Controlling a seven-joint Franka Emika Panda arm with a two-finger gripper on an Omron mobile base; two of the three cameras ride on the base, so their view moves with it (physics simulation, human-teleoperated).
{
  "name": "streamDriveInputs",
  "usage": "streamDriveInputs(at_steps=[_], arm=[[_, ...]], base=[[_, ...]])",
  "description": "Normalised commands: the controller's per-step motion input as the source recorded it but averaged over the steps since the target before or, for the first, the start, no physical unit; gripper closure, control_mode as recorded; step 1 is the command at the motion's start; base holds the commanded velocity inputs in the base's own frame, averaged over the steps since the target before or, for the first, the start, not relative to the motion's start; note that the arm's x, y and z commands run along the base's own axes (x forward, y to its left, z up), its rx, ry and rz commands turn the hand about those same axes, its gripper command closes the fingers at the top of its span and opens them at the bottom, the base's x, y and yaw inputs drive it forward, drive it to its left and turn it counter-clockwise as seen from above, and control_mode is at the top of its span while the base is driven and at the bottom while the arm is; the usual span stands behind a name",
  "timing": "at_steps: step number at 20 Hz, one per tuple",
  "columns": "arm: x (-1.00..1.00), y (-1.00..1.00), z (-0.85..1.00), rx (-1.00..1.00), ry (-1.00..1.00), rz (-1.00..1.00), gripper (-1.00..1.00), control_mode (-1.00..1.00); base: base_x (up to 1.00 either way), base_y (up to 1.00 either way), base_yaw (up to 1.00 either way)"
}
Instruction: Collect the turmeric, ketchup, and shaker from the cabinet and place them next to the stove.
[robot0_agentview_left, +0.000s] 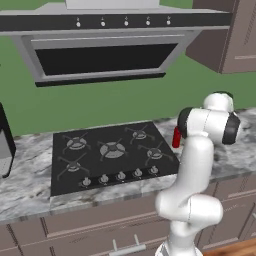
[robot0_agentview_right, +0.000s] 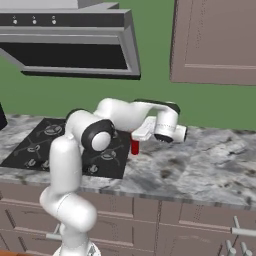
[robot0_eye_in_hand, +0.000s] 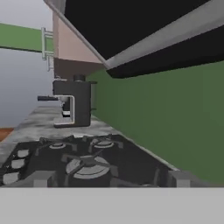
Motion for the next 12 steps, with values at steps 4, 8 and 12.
streamDriveInputs(at_steps=[4, 8, 12], arm=[[-0.49, 0.38, 0.85, -0.01, -0.10, -0.09, -1.00, -1.00], [-0.59, 0.72, 0.67, -0.02, -0.05, -0.09, -1.00, -1.00], [-0.73, 0.90, 0.35, 0.00, 0.00, -0.12, -1.00, -1.00]], base=[[0.00, 0.00, 0.00], [0.00, 0.00, 0.00], [0.00, 0.00, 0.00]])
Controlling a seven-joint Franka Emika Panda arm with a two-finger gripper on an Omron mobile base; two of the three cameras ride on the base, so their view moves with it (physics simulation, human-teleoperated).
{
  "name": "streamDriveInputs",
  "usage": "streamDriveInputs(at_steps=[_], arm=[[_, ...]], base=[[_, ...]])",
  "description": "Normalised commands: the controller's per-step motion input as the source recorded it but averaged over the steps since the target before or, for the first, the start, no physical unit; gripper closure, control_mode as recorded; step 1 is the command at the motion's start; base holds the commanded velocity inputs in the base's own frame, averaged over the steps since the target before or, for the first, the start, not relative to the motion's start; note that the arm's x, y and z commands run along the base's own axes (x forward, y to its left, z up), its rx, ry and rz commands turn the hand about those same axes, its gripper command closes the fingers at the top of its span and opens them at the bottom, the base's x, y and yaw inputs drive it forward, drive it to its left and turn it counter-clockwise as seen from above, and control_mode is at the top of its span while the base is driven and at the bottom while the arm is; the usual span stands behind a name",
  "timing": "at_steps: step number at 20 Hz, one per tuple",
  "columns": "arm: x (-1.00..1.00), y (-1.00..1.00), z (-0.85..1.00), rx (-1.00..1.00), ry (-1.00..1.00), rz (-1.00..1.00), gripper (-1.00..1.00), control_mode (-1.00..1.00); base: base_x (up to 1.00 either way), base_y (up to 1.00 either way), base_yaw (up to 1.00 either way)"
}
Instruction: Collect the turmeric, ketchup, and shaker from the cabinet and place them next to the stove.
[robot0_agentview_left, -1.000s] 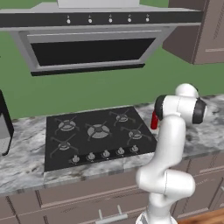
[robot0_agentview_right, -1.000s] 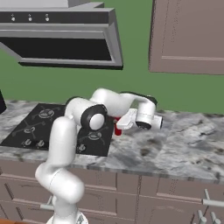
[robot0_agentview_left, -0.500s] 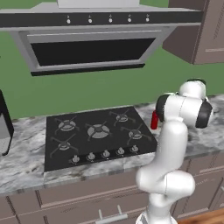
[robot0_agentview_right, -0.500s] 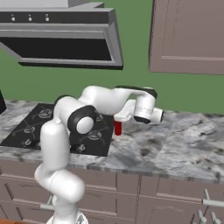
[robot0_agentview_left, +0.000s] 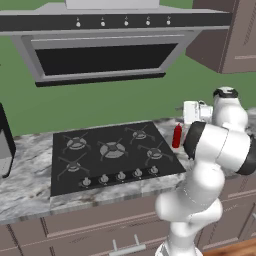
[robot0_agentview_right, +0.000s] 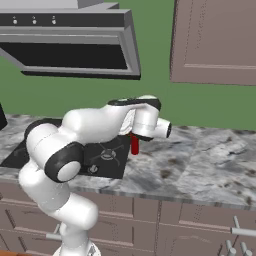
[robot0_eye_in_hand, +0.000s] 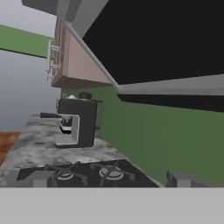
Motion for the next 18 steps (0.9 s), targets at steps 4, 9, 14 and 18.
streamDriveInputs(at_steps=[4, 9, 14, 18], arm=[[-0.73, 0.99, 0.34, 0.00, 0.00, -0.16, -1.00, -1.00], [-0.64, 0.96, 0.62, -0.08, 0.08, -0.14, -1.00, -1.00], [-0.41, 0.89, 0.77, -0.15, 0.22, -0.07, -1.00, -1.00], [-0.42, 0.80, 0.59, -0.13, 0.26, -0.11, -1.00, -1.00]], base=[[0.00, 0.00, 0.00], [0.00, 0.00, 0.00], [0.00, 0.00, 0.00], [0.00, 0.00, 0.00]])
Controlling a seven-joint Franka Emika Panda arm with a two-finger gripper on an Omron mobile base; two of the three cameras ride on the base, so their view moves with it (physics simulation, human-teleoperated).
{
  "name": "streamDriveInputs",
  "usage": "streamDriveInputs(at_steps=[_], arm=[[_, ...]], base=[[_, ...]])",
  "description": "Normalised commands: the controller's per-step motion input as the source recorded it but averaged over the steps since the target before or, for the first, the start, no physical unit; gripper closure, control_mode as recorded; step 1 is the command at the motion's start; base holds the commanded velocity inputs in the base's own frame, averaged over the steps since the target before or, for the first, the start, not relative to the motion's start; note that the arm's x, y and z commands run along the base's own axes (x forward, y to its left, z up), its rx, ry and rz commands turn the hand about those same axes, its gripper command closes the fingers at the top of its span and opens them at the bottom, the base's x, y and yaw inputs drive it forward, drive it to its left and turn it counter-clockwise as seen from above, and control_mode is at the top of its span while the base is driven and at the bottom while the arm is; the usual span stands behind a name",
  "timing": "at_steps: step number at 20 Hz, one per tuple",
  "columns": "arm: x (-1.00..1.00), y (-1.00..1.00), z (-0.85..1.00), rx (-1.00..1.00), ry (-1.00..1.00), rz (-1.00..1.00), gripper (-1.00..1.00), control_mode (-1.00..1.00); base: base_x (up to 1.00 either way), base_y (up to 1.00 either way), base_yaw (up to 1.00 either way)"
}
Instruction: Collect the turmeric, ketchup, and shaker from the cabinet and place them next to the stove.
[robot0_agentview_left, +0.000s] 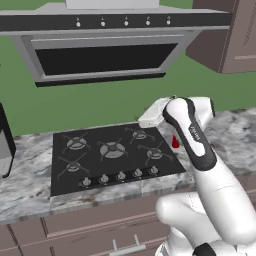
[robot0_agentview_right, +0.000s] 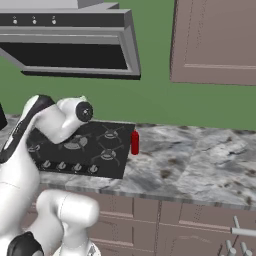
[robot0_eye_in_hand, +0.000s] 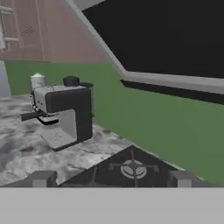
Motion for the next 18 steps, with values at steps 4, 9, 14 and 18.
streamDriveInputs(at_steps=[4, 9, 14, 18], arm=[[-0.57, 0.61, 0.12, -0.14, 0.21, -0.19, -1.00, -1.00], [-0.79, 0.03, 0.04, -0.13, 0.11, -0.21, -1.00, -1.00], [-0.77, -0.12, 0.01, -0.11, 0.07, -0.24, -1.00, -1.00], [-0.73, -0.26, 0.00, -0.13, 0.06, -0.28, -1.00, -1.00]], base=[[0.00, 0.00, 0.00], [0.00, 0.00, 0.00], [0.00, 0.00, 0.00], [0.00, 0.00, 0.00]])
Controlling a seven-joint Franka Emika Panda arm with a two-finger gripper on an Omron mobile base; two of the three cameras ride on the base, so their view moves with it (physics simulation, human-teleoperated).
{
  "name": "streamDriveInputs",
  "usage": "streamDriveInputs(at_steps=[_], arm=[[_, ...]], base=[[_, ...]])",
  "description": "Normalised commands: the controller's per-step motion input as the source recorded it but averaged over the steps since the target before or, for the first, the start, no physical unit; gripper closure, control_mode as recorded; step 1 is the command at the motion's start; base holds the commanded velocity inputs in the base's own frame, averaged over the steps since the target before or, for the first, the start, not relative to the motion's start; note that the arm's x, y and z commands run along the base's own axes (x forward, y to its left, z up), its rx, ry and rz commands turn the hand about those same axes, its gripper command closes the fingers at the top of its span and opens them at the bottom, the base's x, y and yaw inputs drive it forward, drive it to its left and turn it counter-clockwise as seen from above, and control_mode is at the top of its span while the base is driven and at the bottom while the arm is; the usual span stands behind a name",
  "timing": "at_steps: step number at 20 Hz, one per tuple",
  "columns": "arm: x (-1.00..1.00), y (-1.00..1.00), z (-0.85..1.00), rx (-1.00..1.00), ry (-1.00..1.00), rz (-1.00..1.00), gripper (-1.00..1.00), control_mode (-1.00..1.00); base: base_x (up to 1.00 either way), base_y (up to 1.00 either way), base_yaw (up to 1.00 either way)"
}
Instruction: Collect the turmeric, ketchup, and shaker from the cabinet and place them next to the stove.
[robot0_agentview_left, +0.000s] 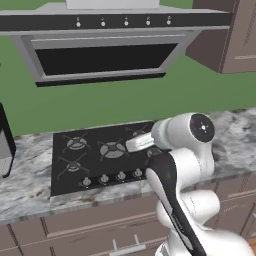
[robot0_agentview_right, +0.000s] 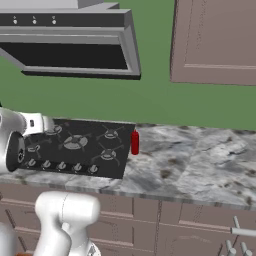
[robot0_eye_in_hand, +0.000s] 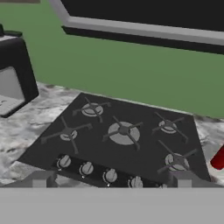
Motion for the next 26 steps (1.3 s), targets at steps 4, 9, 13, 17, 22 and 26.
streamDriveInputs(at_steps=[4, 9, 13, 17, 22, 26], arm=[[-0.65, -0.66, -0.01, -0.17, 0.04, -0.23, -1.00, -1.00], [-0.64, -0.88, -0.12, -0.11, 0.02, -0.18, -1.00, -1.00], [-0.40, -0.24, -0.32, -0.07, 0.06, -0.08, -1.00, -1.00], [-0.16, 0.07, -0.31, -0.01, 0.10, 0.01, -1.00, -1.00], [-0.36, 0.00, -0.15, 0.00, 0.09, 0.08, -1.00, -1.00], [-0.29, 0.01, 0.00, 0.00, 0.03, 0.08, -1.00, 1.00]], base=[[0.00, 0.00, 0.00], [0.00, 0.00, 0.00], [0.00, 0.00, 0.00], [0.00, 0.00, 0.00], [0.00, 0.00, 0.00], [-0.28, 0.12, 0.10]])
